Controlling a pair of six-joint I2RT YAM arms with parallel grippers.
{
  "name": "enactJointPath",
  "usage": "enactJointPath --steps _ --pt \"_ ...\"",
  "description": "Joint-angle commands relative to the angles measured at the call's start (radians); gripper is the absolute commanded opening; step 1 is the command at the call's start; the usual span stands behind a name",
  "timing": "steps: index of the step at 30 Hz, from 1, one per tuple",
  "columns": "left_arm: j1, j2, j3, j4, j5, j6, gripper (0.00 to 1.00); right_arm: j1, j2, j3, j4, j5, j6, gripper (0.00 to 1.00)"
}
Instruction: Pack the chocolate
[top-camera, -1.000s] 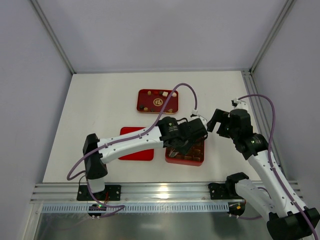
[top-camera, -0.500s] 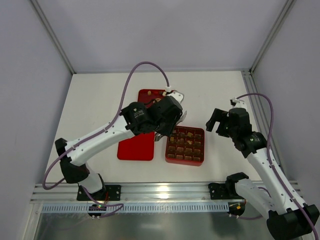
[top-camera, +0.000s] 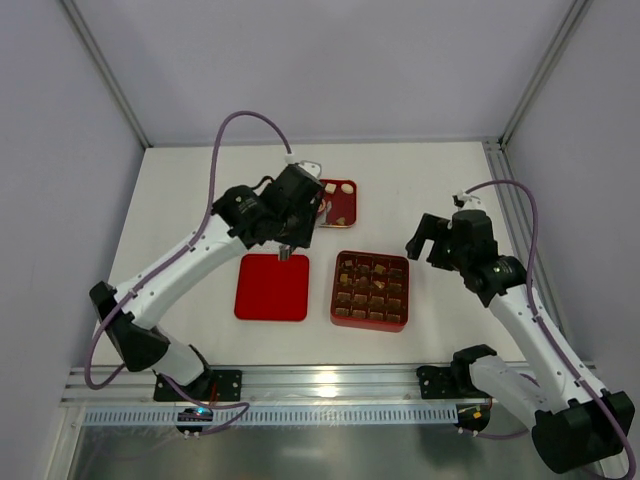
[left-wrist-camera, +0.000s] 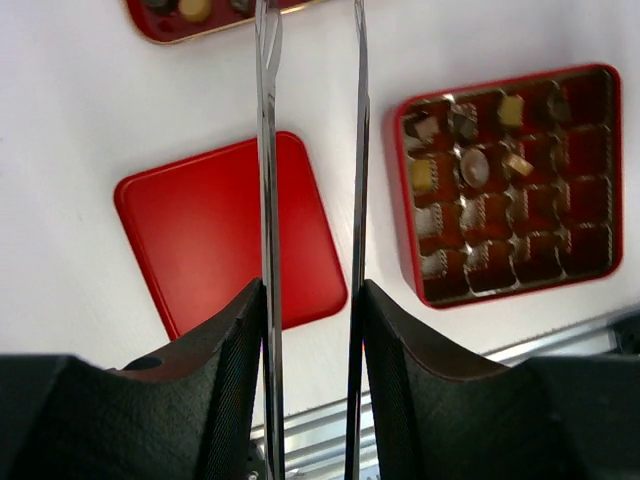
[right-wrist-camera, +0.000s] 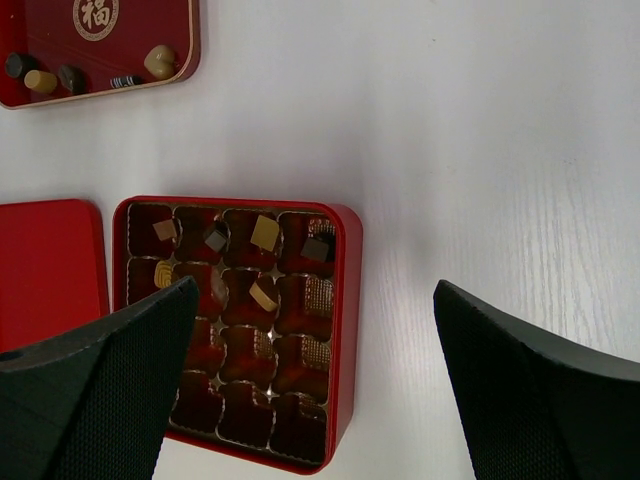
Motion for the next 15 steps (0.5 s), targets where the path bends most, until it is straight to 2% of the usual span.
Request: enactJointPath --steps 1,5,9,15 --pt "0.188 -0.036 -0.03 0.096 0.035 0.035 0.42 -0.005 0.034 0.05 0.054 -0.035 -0.013 1.0" --pt "0.373 0.008 -0.072 0.202 0.086 0.049 0.43 -0.003 0.072 0.072 0.057 -0.086 -0.016 1.0" --pt "0.627 0.114 -0.115 0.304 0.125 0.052 0.43 -0.003 0.086 0.09 0.056 -0.112 -0.019 1.0" --pt "0.822 0.321 -0.083 0.389 0.17 0.042 0.42 -0.003 0.074 0.081 0.062 -0.128 -0.019 1.0"
